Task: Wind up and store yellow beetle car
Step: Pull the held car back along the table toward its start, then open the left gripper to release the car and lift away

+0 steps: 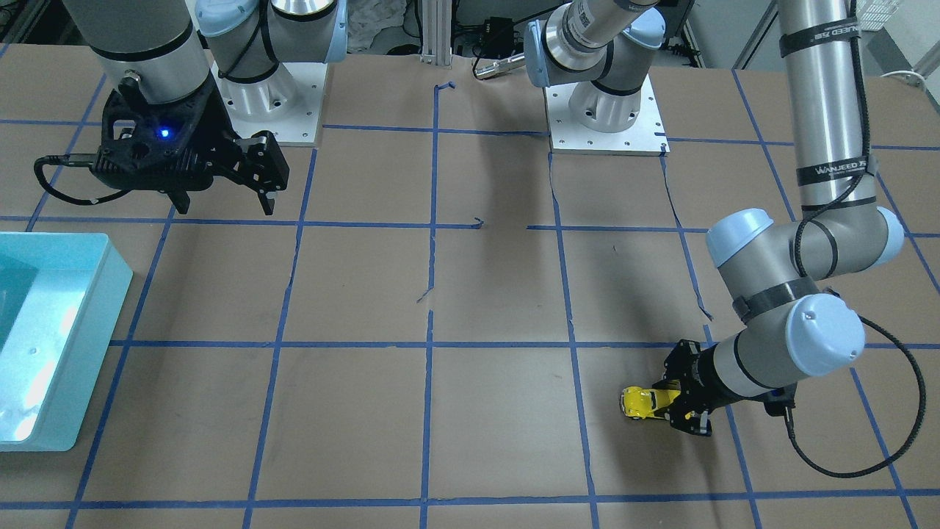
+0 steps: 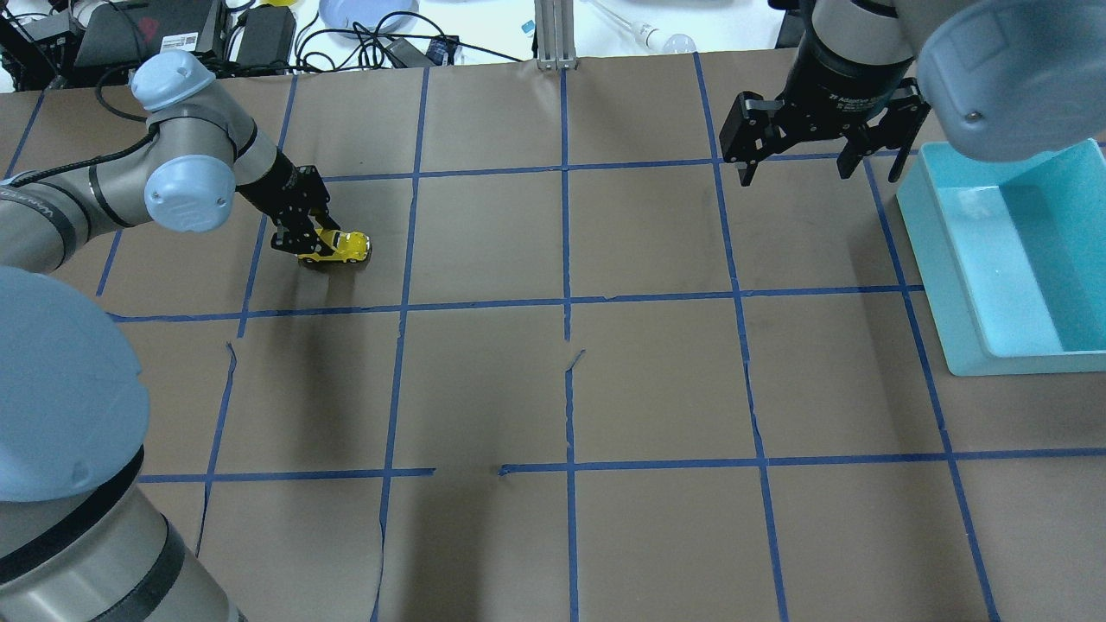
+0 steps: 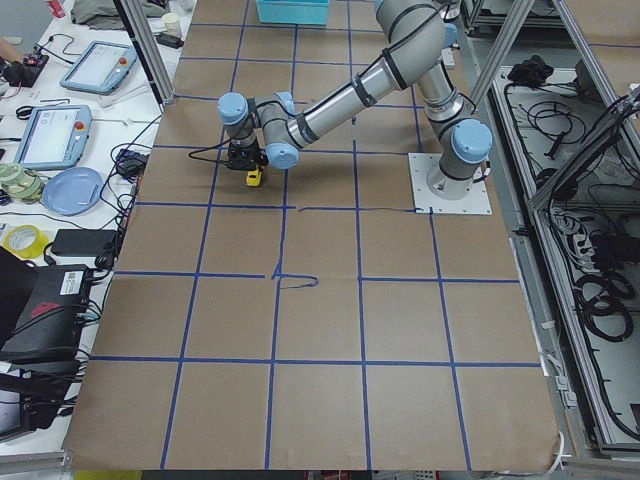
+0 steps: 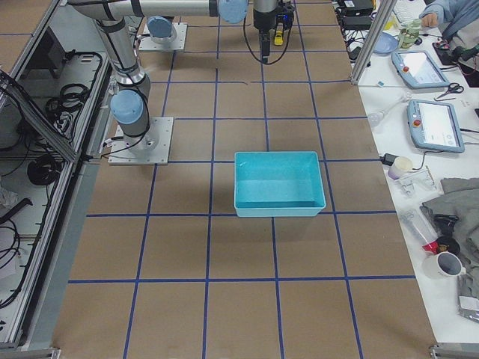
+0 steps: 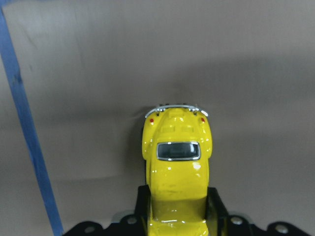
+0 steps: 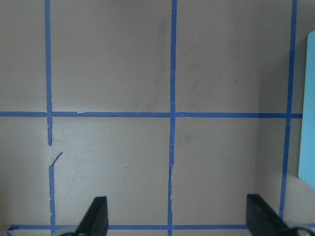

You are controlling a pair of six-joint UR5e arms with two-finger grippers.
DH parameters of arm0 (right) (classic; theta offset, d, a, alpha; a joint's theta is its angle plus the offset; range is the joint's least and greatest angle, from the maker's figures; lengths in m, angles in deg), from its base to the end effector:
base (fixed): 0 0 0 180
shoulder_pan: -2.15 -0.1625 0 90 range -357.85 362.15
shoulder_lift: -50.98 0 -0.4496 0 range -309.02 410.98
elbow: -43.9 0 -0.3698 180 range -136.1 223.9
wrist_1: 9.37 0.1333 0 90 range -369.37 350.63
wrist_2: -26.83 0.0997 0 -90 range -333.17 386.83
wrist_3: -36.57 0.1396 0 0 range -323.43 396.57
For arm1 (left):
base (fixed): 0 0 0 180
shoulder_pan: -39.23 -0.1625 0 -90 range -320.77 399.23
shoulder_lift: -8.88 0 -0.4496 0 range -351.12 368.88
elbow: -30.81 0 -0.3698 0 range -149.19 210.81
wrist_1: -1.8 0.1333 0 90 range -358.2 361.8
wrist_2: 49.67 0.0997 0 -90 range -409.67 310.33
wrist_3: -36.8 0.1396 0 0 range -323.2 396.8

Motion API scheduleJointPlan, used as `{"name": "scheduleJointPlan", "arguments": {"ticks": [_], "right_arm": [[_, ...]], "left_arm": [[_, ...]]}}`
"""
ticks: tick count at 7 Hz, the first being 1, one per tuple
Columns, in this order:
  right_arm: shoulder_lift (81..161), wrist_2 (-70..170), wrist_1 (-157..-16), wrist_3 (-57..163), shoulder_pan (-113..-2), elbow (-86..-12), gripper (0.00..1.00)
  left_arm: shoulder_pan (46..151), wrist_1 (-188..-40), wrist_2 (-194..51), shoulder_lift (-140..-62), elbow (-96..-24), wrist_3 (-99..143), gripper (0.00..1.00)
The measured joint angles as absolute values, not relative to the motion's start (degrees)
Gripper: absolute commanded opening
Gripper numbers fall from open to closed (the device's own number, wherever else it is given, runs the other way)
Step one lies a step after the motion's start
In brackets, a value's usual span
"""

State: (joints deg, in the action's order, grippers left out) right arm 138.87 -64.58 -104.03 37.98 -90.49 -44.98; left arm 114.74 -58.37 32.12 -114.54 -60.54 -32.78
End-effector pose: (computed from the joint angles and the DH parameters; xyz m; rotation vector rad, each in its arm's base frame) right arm 0.1525 -0.4882 0.4725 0.0322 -3.1175 0.1012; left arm 0.0115 -0.6569 0.1806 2.0470 -2.2566 -0.2176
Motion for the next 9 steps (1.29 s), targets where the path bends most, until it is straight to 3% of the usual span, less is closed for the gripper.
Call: {"name": "scheduleJointPlan", "arguments": {"ticks": [1, 2, 3, 5, 9], "right_arm": [[138.87, -64.58, -104.03, 37.98, -90.49, -45.01, 1.0], [138.87, -64.58, -104.03, 37.97, -90.49, -45.06, 1.0], [138.87, -64.58, -104.03, 37.97, -90.49, -45.13, 1.0], [138.87, -64.58, -104.03, 37.98, -90.49, -45.2, 1.0], [138.87, -64.58, -104.03, 37.98, -90.49, -45.22, 1.0]], "left_arm": [[113.59, -58.35, 33.13, -114.47, -60.64, -30.73, 0.38], [112.78, -58.25, 33.97, -114.23, -60.64, -29.62, 0.64], [112.52, -57.97, 34.32, -114.15, -60.43, -29.85, 0.83], [113.03, -57.55, 34.79, -112.8, -59.96, -30.6, 0.92], [114.06, -58.16, 40.38, -107.46, -59.75, -22.59, 1.0]]}}
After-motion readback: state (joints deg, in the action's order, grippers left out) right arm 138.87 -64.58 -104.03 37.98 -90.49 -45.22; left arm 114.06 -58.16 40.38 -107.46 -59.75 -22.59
